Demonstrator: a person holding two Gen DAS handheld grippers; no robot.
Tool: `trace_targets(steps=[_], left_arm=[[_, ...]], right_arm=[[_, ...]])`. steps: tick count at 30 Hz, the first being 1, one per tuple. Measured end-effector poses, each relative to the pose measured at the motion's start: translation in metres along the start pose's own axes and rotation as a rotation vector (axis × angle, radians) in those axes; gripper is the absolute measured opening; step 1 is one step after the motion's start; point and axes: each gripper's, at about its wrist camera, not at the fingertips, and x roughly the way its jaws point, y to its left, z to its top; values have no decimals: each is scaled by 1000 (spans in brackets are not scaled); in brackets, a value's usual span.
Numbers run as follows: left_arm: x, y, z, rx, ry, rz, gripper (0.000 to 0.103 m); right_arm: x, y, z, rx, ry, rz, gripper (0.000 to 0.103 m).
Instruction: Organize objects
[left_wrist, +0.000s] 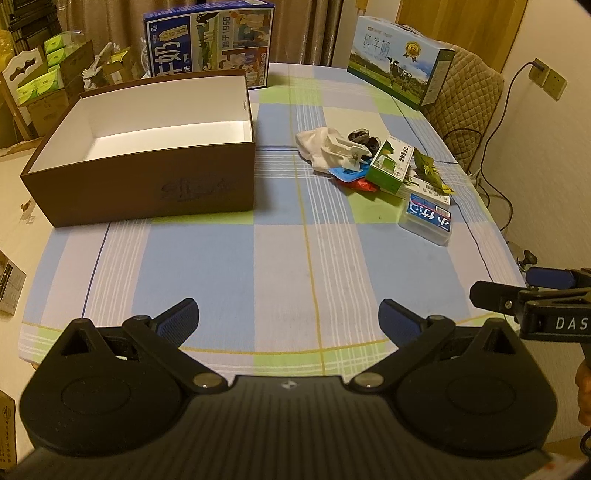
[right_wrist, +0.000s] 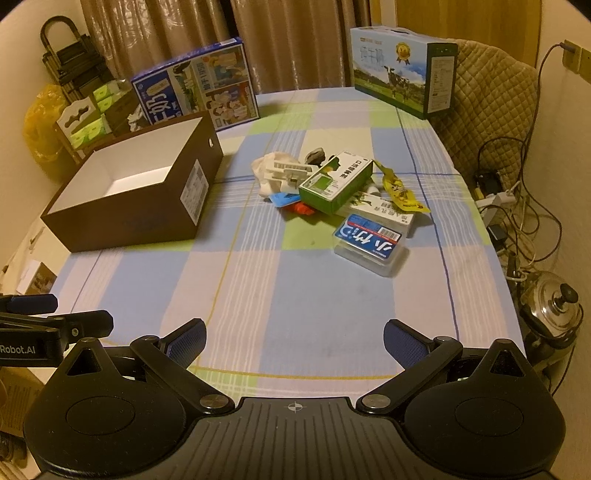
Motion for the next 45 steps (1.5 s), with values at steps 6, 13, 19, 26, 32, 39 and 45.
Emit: trace_targets(steps=[6,13,19,26,32,39,45], left_arm=[[2,4,3,9,6,-12,102],[6,10,6,20,15,-24,102],[8,18,9,37,23,-37,102],[10,27,12,69,31,-54,102],[15,31,12,102,47,-69,102],[23,28,14,125,68,-103,102],[32,26,17,108,78,-116,102]], right_arm=[[1,3,0,9,-1,-12,100],[3,10,1,20,0,-25,100],[5,16,2,34,-1,-37,100],[6,26,0,56,-8,-64,100],[7,29,-7,91,-11,-92,100],[2,21,-12,126,-29,-116,100],[0,5,-11,132,-75,-108,97]])
